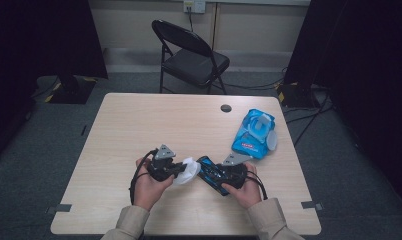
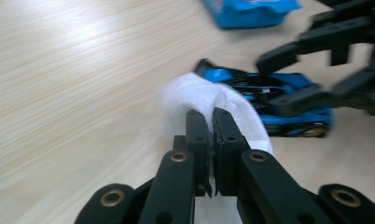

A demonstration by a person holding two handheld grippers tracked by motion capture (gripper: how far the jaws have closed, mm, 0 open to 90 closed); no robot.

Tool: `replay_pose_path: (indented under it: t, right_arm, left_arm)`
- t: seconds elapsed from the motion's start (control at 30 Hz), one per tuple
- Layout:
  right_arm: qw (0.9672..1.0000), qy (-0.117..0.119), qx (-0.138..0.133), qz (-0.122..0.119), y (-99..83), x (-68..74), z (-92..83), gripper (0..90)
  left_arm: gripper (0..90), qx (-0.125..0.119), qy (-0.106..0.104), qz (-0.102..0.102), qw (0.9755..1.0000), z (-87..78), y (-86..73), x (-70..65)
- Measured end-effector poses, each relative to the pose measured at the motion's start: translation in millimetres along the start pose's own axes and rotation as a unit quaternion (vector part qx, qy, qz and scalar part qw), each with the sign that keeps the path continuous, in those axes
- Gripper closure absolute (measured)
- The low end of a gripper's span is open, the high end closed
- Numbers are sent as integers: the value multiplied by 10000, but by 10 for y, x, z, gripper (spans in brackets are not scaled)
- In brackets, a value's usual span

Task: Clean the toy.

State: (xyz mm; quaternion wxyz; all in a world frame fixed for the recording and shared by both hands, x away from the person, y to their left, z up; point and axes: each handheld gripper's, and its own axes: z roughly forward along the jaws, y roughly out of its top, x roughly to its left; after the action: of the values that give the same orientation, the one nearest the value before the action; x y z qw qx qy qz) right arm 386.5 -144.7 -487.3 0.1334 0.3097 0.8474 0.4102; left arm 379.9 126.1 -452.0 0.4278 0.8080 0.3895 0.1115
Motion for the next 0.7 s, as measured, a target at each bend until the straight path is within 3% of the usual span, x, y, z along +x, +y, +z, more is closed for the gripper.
replay_pose_path:
  t: [0.2, 0.43, 0.5, 0.57, 0.63, 0.7]
  right_arm:
    - [10000, 4, -6, -11, 1, 0, 3, 475]
    - [10000, 0, -16, -18, -2, 1, 3, 475]
    - [10000, -9, -10, -22, 0, 4, 3, 476]
    - [10000, -13, -11, -22, -1, 6, 2, 476]
    - [10000, -16, -7, -24, -2, 6, -1, 476]
    - [10000, -15, -8, -25, -1, 6, 0, 476]
  left_arm:
    - [866, 178, 198, -109, 9996, 178, -102, 44]
    - [859, 296, -12, -108, 9995, 463, -169, -79]
    - [859, 384, 18, -8, 9993, 507, -174, -118]
    - [860, 437, 21, 18, 9990, 533, -189, -141]
    - [862, 402, -49, -81, 9991, 536, -207, -155]
    - [862, 422, -55, 1, 9991, 539, -219, -196]
